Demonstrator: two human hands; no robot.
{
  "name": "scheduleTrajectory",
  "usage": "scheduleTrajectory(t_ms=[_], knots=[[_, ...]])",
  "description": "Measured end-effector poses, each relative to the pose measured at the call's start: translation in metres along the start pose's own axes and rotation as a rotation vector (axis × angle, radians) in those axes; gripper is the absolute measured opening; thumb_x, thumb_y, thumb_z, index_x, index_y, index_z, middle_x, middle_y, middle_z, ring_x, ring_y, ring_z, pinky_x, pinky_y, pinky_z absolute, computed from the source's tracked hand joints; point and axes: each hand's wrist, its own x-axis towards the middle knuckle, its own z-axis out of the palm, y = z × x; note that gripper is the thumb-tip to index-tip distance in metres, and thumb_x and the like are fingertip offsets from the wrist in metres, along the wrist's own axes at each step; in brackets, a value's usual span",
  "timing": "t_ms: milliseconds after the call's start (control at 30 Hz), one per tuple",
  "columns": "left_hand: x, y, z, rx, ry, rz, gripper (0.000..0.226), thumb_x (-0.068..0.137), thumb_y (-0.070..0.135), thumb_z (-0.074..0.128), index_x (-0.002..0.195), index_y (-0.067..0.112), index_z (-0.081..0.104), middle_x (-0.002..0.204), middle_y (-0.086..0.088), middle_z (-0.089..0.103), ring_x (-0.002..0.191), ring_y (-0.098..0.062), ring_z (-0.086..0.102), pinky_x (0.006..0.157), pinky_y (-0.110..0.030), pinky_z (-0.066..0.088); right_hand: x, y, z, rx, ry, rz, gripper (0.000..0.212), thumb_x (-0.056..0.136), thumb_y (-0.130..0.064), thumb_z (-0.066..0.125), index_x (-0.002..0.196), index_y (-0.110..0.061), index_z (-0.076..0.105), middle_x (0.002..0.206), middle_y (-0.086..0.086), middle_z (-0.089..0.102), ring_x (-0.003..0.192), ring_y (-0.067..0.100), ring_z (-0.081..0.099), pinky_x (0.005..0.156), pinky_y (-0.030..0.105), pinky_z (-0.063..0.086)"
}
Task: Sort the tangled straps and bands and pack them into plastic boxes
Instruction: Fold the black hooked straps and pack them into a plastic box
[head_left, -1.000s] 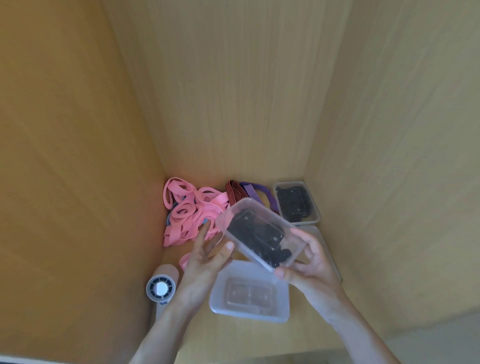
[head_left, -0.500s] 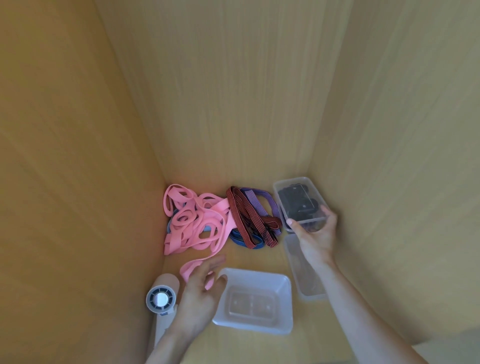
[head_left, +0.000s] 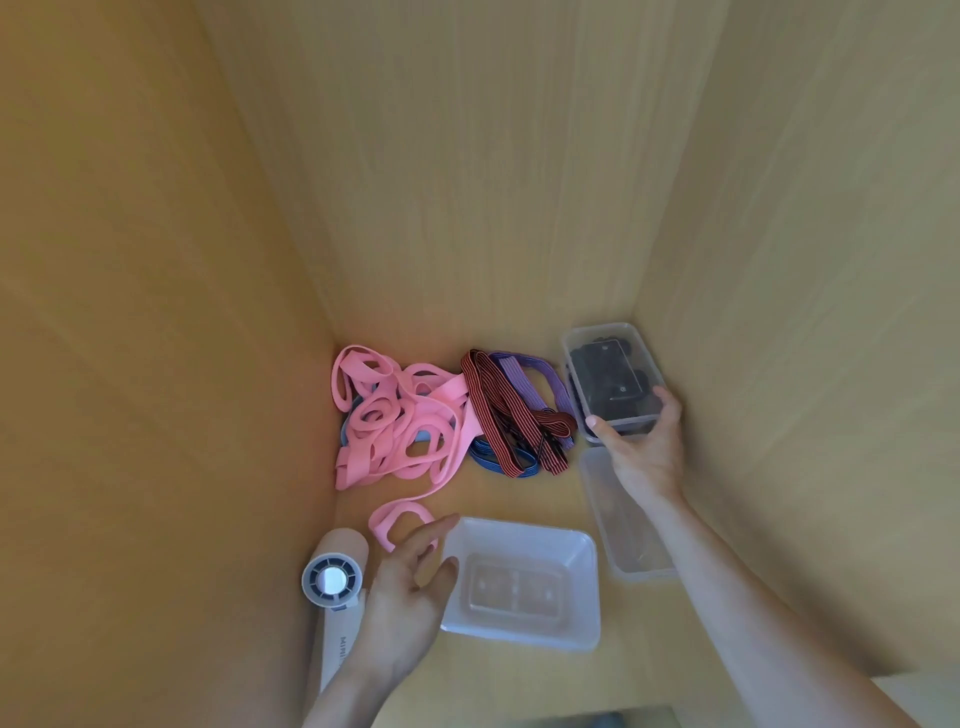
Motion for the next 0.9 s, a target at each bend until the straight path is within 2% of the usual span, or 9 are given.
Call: scheduleTrajectory(t_ms=[167,200,300,333,400,467,534,767,900], knots=[[-0.002,-0.006,0.005,0.017,0.015,0.046,0.049,0.093,-0.002,0.058,0.120,0.039,0.068,0.130,0.027,0.060,0.130,0.006,0.049,0.118,-0.027,0.033,-0.022,0.001,-0.012,-0.065,0.018,-0.061,0.099,0.075,-0.040,0.087,0.154,-0.029,0.028,0.149,-0.005,0.046,0.137,0.014,0.046,0.113,0.040,0.042],[-0.003,-0.007,0.006,0.017,0.018,0.053,0.050,0.092,-0.003,0.058,0.120,0.038,0.068,0.130,0.027,0.061,0.130,0.007,0.048,0.119,-0.028,0.032,-0.034,0.002,-0.016,-0.086,0.038,-0.070,0.092,0.079,-0.036,0.084,0.153,-0.026,0.030,0.145,-0.008,0.049,0.132,0.015,0.051,0.111,0.044,0.044],[-0.004,-0.016,0.007,0.015,0.023,0.082,0.052,0.090,-0.007,0.058,0.122,0.033,0.068,0.135,0.024,0.060,0.134,0.005,0.046,0.119,-0.031,0.032,-0.083,0.008,-0.022,-0.163,0.059,-0.091,0.052,0.090,-0.021,0.071,0.136,-0.020,0.048,0.112,-0.018,0.052,0.089,0.010,0.064,0.088,0.051,0.055],[-0.005,-0.018,0.008,0.016,0.027,0.089,0.052,0.089,-0.008,0.058,0.121,0.032,0.068,0.134,0.026,0.060,0.134,0.005,0.045,0.119,-0.030,0.032,-0.098,0.010,-0.023,-0.193,0.029,-0.127,0.041,0.090,-0.015,0.070,0.128,-0.018,0.054,0.109,-0.013,0.051,0.086,0.013,0.063,0.085,0.050,0.055],[-0.006,-0.022,0.007,0.028,0.034,0.100,0.053,0.089,-0.009,0.057,0.120,0.032,0.069,0.133,0.029,0.059,0.134,0.004,0.045,0.117,-0.027,0.034,-0.125,0.016,-0.023,-0.233,-0.079,-0.237,0.032,0.090,-0.006,0.069,0.120,-0.014,0.059,0.118,-0.006,0.050,0.102,0.020,0.061,0.096,0.041,0.050],[-0.007,-0.026,0.006,0.051,0.042,0.114,0.053,0.090,-0.010,0.055,0.120,0.032,0.069,0.134,0.028,0.059,0.134,0.004,0.046,0.114,-0.025,0.038,-0.143,0.020,-0.020,-0.289,-0.199,-0.291,0.035,0.091,-0.005,0.067,0.125,-0.013,0.060,0.129,-0.005,0.049,0.123,0.017,0.053,0.107,0.028,0.038],[-0.008,-0.029,0.004,0.094,0.051,0.144,0.054,0.089,-0.011,0.055,0.119,0.031,0.069,0.134,0.025,0.058,0.131,0.004,0.048,0.109,-0.025,0.044,-0.153,0.022,-0.016,-0.343,-0.289,-0.290,0.044,0.093,-0.005,0.064,0.135,-0.016,0.056,0.140,-0.007,0.046,0.133,0.009,0.043,0.113,0.024,0.031],[-0.008,-0.044,0.000,0.198,0.066,0.246,0.056,0.085,-0.014,0.059,0.117,0.030,0.068,0.136,0.023,0.056,0.129,-0.002,0.051,0.096,-0.025,0.053,-0.155,0.027,-0.008,-0.446,-0.384,-0.262,0.065,0.090,0.008,0.049,0.148,-0.020,0.043,0.146,-0.016,0.041,0.136,0.001,0.036,0.110,0.003,0.018],[-0.008,-0.050,0.003,0.227,0.093,0.281,0.056,0.083,-0.015,0.058,0.116,0.030,0.068,0.136,0.025,0.055,0.129,-0.004,0.051,0.093,-0.022,0.052,-0.155,0.028,-0.008,-0.474,-0.410,-0.254,0.066,0.091,0.002,0.052,0.149,-0.026,0.040,0.147,-0.019,0.038,0.136,-0.002,0.034,0.114,0.013,0.024]])
